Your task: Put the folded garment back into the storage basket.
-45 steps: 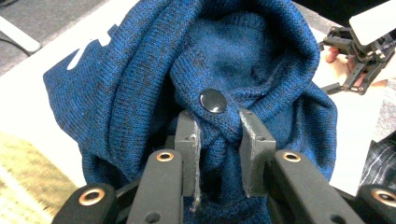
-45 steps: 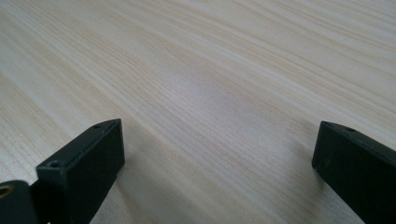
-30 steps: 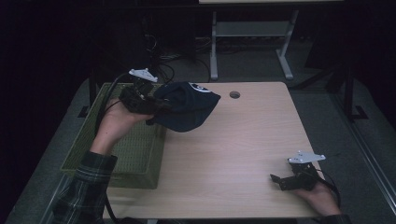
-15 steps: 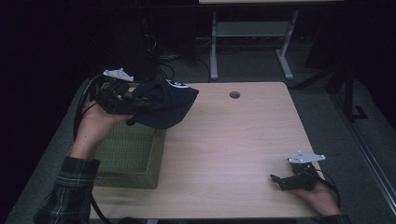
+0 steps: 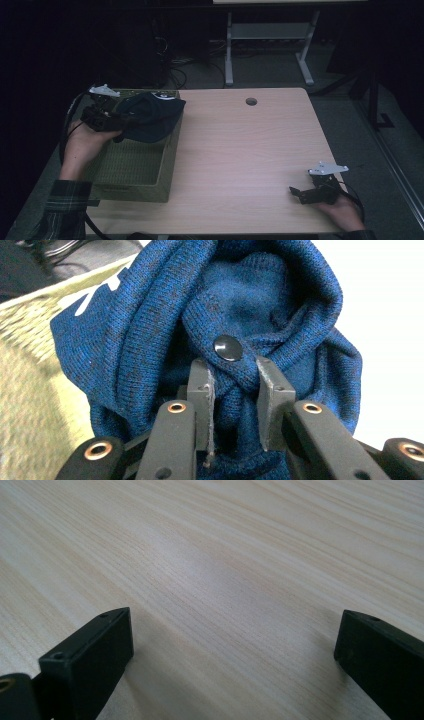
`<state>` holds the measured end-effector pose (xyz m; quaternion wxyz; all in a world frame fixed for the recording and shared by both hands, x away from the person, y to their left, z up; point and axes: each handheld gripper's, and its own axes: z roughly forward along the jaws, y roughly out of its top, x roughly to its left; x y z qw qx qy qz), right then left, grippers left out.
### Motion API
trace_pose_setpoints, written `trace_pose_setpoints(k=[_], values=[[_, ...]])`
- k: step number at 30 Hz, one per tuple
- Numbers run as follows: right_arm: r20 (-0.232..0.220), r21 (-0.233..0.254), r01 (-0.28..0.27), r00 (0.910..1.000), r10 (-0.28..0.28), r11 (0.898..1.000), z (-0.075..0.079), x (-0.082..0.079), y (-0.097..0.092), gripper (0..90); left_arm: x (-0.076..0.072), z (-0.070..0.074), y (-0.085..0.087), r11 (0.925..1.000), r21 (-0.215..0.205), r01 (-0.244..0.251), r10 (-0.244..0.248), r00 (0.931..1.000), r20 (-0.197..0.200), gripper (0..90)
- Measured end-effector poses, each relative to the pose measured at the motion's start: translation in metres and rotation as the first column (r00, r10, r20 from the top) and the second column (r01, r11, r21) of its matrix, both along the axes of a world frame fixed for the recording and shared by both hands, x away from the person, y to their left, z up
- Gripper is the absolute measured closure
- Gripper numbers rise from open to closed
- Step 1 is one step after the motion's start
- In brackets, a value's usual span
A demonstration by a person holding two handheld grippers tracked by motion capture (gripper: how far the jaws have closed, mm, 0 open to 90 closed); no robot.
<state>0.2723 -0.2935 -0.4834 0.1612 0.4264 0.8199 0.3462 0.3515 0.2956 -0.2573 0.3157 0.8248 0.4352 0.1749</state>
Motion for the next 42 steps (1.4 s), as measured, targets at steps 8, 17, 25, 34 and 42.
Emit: trace_pose_setpoints(k=[8, 17, 25, 34, 42], values=[[0.000, 0.000, 0.000, 1.0000, 0.000, 1.000, 0.000, 0.000, 0.000, 2.0, -0.001, -0.023, 0.027, 0.9963, 0.032, -0.080, 0.080, 0.9967, -0.014, 71.8], [-0.001, -0.001, 0.000, 1.0000, 0.000, 1.000, 0.000, 0.000, 0.000, 2.0, 0.008, -0.064, 0.040, 0.9939, 0.038, -0.104, 0.106, 0.9917, -0.072, 71.6], [-0.001, -0.001, 0.000, 1.0000, 0.000, 1.000, 0.000, 0.000, 0.000, 2.0, 0.017, -0.099, 0.041, 0.9941, 0.030, -0.104, 0.107, 0.9863, -0.126, 71.4], [-0.002, -0.002, -0.001, 1.0000, 0.001, 1.000, 0.000, 0.000, 0.000, 2.0, 0.015, -0.109, 0.047, 0.9923, -0.009, -0.124, 0.122, 0.9855, -0.118, 46.1], [-0.002, -0.001, 0.000, 1.0000, 0.000, 1.000, 0.000, 0.000, 0.000, 2.0, 0.008, -0.083, 0.034, 0.9897, -0.068, -0.126, 0.123, 0.9916, -0.040, 26.0]])
